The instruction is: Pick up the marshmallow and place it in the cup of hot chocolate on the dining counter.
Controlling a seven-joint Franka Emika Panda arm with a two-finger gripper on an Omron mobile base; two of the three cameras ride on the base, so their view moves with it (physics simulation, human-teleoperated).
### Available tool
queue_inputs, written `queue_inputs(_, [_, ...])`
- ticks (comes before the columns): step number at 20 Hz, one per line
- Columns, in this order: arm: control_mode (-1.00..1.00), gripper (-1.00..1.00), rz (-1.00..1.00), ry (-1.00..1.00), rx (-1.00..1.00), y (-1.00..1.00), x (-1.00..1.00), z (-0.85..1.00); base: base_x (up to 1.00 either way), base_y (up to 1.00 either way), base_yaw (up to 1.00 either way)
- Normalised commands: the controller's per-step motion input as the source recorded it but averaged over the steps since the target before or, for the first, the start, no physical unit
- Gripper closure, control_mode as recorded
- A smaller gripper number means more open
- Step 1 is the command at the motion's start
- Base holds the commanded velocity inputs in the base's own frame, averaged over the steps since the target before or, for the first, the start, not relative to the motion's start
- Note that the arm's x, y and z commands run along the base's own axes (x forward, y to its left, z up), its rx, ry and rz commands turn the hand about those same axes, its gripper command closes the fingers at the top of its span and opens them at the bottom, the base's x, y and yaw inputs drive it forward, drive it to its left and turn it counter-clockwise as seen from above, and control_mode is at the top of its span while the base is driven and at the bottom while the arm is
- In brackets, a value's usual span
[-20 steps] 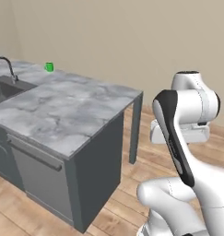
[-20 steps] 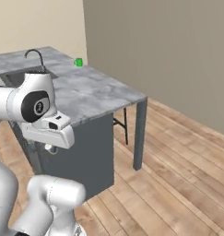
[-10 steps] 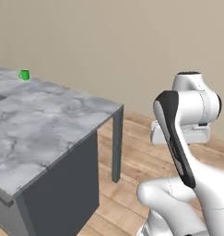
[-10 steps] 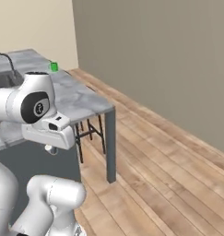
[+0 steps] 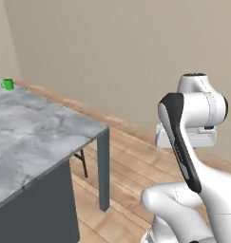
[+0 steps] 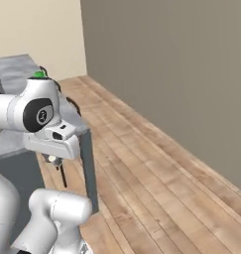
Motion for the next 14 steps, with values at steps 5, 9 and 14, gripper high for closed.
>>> queue_inputs(5, [1.0,1.0,0.0,0.0,0.0,0.0,0.0,0.0,0.56,-1.0,0.28])
queue_inputs(9, [1.0,1.0,0.0,0.0,0.0,0.0,0.0,0.0,0.49,-1.0,0.36])
queue_inputs(14, [1.0,1.0,0.0,0.0,0.0,0.0,0.0,0.0,0.5,-1.0,0.39])
